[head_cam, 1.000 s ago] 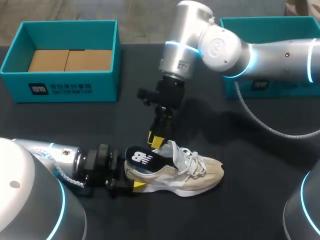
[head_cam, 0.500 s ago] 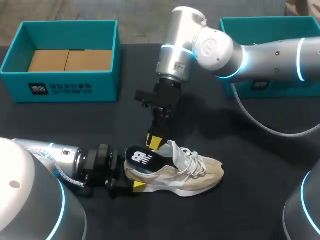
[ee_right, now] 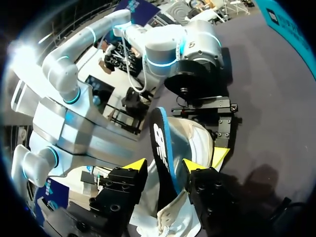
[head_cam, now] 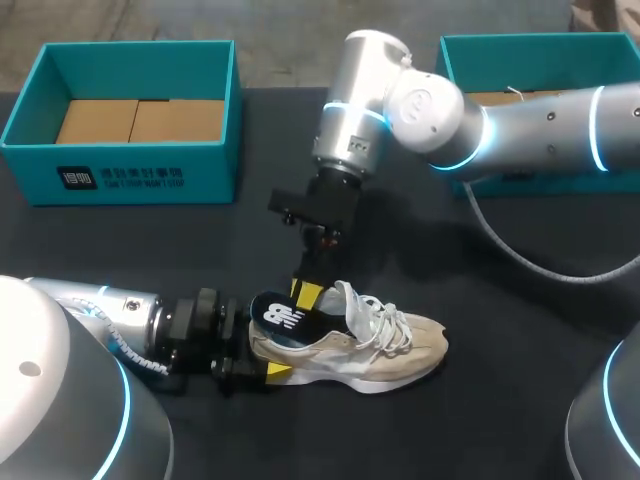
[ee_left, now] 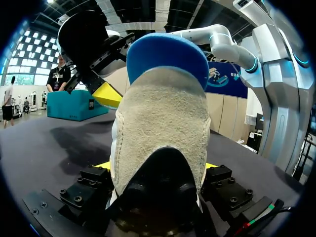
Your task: Take the shoe out of the shoebox, open the shoe tongue, remove and reinsert the insole, then place the shoe into the shoebox
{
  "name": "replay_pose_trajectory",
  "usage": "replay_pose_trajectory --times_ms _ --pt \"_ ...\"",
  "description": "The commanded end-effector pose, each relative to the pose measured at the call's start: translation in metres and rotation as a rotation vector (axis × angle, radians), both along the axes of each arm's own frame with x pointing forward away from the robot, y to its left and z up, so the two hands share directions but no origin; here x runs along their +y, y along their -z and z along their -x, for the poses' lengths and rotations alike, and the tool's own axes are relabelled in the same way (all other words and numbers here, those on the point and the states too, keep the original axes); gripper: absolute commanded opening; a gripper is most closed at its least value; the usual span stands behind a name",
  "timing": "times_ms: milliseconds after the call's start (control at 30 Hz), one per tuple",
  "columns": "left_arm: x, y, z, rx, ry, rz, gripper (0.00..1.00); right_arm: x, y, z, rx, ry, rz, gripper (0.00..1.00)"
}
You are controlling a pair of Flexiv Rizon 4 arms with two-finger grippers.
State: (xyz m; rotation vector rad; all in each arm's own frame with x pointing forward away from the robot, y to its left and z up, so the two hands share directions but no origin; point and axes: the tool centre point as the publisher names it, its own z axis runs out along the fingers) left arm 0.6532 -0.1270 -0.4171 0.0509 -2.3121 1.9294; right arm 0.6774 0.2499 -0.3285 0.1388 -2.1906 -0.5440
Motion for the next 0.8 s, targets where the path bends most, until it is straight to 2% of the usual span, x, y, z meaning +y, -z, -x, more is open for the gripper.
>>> replay_pose_trajectory --times_ms 33,367,800 --pt "0.001 0.003 -0.001 0.001 0.001 0.0 0.0 -0.003 0.0 0.006 0.001 0.013 -0.016 0.42" --pt "0.001 0.003 -0.001 0.001 0.001 0.0 0.0 0.001 -0.002 0.012 0.009 0.005 -0.047 0.4" --pt "0.001 0.003 -0.001 0.001 0.001 0.0 0.0 -0.001 0.007 0.017 0.01 0.032 -0.047 0.4"
